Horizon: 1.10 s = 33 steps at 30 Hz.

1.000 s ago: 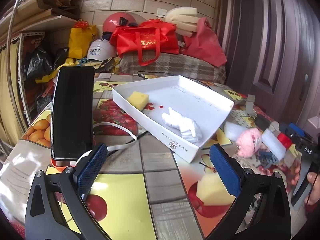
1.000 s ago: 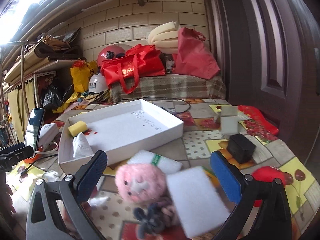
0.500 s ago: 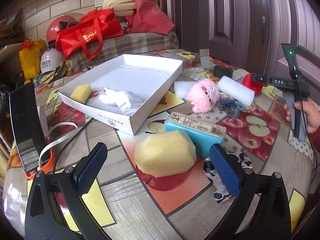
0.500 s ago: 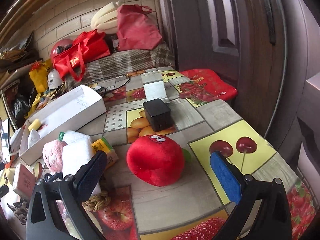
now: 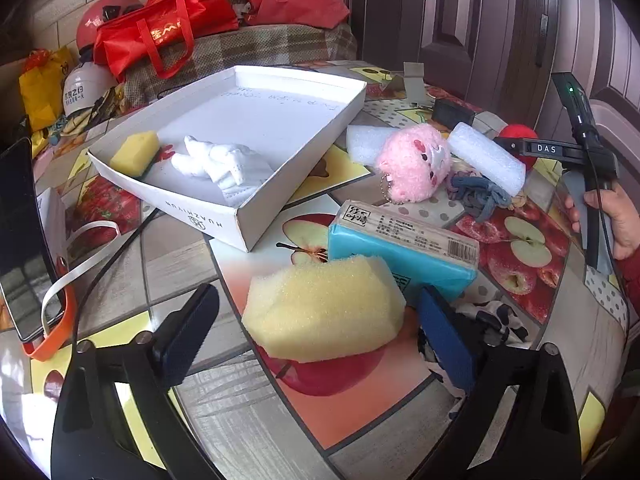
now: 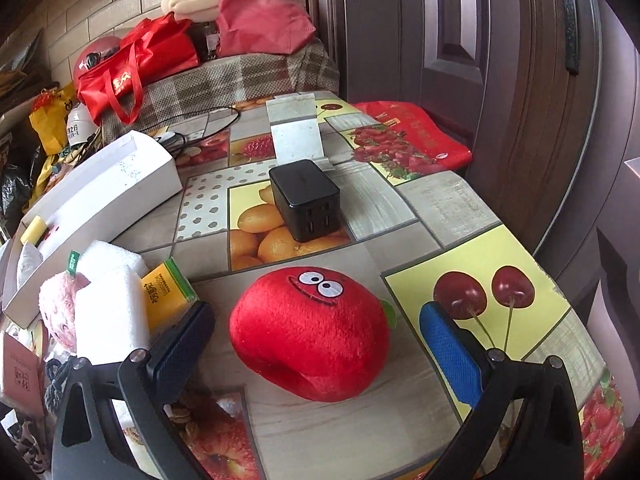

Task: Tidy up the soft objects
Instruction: 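Move both grippers back toward the pile of soft items, then grasp the large yellow foam block with the left gripper while the right grasps the red plush apple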

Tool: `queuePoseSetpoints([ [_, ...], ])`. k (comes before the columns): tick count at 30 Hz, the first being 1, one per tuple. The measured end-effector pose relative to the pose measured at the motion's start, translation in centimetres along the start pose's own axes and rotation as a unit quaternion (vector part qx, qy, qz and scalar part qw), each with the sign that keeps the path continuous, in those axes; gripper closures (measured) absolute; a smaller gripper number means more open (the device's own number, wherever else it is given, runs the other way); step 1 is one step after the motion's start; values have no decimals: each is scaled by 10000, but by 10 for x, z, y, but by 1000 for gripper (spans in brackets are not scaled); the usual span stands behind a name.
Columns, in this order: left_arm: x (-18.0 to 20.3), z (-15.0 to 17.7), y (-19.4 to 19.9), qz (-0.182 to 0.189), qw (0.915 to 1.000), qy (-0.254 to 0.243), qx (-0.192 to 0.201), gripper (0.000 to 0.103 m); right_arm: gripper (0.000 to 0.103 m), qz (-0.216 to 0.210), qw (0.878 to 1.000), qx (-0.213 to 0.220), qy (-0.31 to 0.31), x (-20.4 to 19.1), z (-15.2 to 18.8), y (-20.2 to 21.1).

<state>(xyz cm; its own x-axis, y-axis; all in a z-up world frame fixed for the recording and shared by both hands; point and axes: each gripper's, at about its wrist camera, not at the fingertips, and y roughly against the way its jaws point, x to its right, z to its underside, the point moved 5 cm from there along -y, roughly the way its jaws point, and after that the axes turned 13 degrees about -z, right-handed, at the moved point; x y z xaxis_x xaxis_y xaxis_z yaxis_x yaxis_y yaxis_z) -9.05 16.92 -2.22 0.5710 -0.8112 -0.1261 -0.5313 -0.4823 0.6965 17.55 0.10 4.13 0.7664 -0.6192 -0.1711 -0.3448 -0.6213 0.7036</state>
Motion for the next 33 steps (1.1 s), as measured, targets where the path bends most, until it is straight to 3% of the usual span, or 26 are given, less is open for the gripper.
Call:
queuePoseSetpoints([
  [2,-3,0,-6,-15,9998,84,-157,37,11,-15,10000,-86,-40,1,1,-3],
  [4,-8,1,-6,13,9996,215,-169,39,35,-106,9997,-205,-108,3,3,-6],
  [7,-15,0,3,-43,9992,389,49,41,41,-157,9996,-199,-150,4,4,-5],
  [11,-23,-2,18,-303,9972,537,412,41,43,-212,9997,40,-80,0,4,5],
  [14,-31,-2,33,-571,9928,698,782,41,43,-206,9979,621,-4,-3,2,27],
  [17,-41,-5,46,-959,9848,831,1189,41,43,-258,9903,1347,213,-14,5,56],
  [20,-45,-11,55,-1398,9735,846,1601,41,43,-306,9831,1703,593,-37,13,73],
  [25,-52,-19,47,-1626,9678,905,1697,40,43,-649,9769,1717,1097,-82,18,73],
  [33,-75,-23,34,-1515,9654,1415,1581,40,43,-1016,9706,1513,1574,-139,12,46],
])
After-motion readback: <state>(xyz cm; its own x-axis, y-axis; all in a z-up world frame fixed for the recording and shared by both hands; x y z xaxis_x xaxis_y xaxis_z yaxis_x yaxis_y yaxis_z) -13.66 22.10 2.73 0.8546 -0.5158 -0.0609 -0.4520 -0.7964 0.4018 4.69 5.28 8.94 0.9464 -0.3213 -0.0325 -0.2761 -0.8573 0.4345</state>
